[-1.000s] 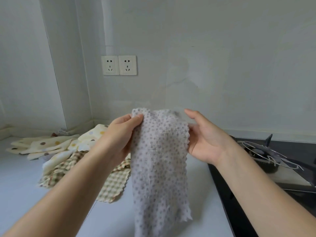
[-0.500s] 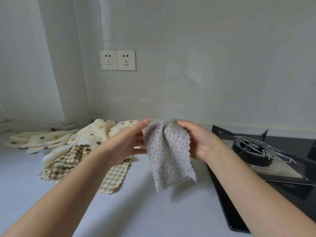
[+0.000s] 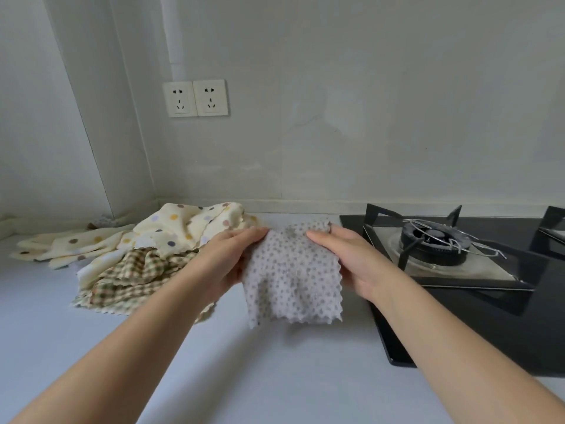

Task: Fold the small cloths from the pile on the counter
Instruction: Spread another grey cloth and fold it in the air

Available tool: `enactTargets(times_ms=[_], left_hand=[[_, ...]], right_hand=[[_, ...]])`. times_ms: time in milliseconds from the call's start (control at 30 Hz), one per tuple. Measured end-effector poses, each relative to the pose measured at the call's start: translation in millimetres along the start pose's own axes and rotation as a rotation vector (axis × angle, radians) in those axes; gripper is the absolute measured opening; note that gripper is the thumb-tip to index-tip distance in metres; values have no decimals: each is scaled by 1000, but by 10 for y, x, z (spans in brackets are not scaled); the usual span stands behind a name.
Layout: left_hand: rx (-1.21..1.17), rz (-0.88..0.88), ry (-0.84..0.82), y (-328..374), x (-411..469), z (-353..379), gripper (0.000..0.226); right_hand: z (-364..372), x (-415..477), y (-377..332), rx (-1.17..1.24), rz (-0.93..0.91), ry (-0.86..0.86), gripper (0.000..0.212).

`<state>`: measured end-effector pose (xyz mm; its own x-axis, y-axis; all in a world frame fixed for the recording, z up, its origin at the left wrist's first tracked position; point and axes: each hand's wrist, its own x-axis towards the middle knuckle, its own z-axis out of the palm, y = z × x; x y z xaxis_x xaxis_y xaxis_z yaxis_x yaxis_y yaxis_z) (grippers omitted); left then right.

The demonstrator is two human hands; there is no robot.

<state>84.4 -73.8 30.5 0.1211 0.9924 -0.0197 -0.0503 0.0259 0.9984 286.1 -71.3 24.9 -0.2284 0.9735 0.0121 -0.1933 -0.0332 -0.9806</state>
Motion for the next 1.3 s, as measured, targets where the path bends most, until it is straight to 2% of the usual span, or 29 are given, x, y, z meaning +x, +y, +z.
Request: enactTargets(times_ms=[67, 100, 233, 267, 367, 433, 500, 600, 633, 733, 767, 900, 1133, 1200, 1300], left_hand=[[-69, 44, -30, 12, -16, 4, 20], [-111, 86, -51, 17, -13, -11, 18], [-125, 269, -137, 80, -30, -139, 13], [-71, 297, -127, 82, -29, -161, 16], [185, 418, -51, 95, -71, -145, 21], [328, 520, -76, 88, -63, -145, 19], [531, 590, -94, 73, -54, -166, 29], [788, 723, -43, 80, -64, -124, 59], [821, 767, -36, 89, -78, -95, 66], [805, 772, -33, 88, -75, -71, 74], [797, 752, -28, 79, -65, -85, 73], [800, 700, -27, -1, -36, -149, 46], [902, 732, -13, -68, -15, -198, 13], [921, 722, 4, -65, -13, -202, 10], [910, 722, 28, -43, -31, -206, 10]], right_hand=[[5, -14, -15, 20, -72, -24, 13], [-8, -9, -17, 28, -122, -33, 17], [-89, 15, -28, -33, -311, -99, 62], [-117, 15, -28, -89, -346, -123, 62], [-155, -9, -33, -259, -445, -156, 36], [-166, -2, -5, -354, -509, -83, 27], [-162, 2, 33, -524, -586, 33, 17], [-102, -18, 69, -743, -612, -5, 46], [-71, -25, 88, -753, -591, -40, 47], [-16, -20, 125, -702, -561, -65, 15], [-19, -19, 120, -669, -553, -51, 9], [-56, 10, 135, -475, -472, -24, 16], [-45, 67, 219, -152, -287, -49, 22], [-59, 78, 240, -176, -309, -45, 27], [-104, 59, 214, -394, -498, -46, 47]])
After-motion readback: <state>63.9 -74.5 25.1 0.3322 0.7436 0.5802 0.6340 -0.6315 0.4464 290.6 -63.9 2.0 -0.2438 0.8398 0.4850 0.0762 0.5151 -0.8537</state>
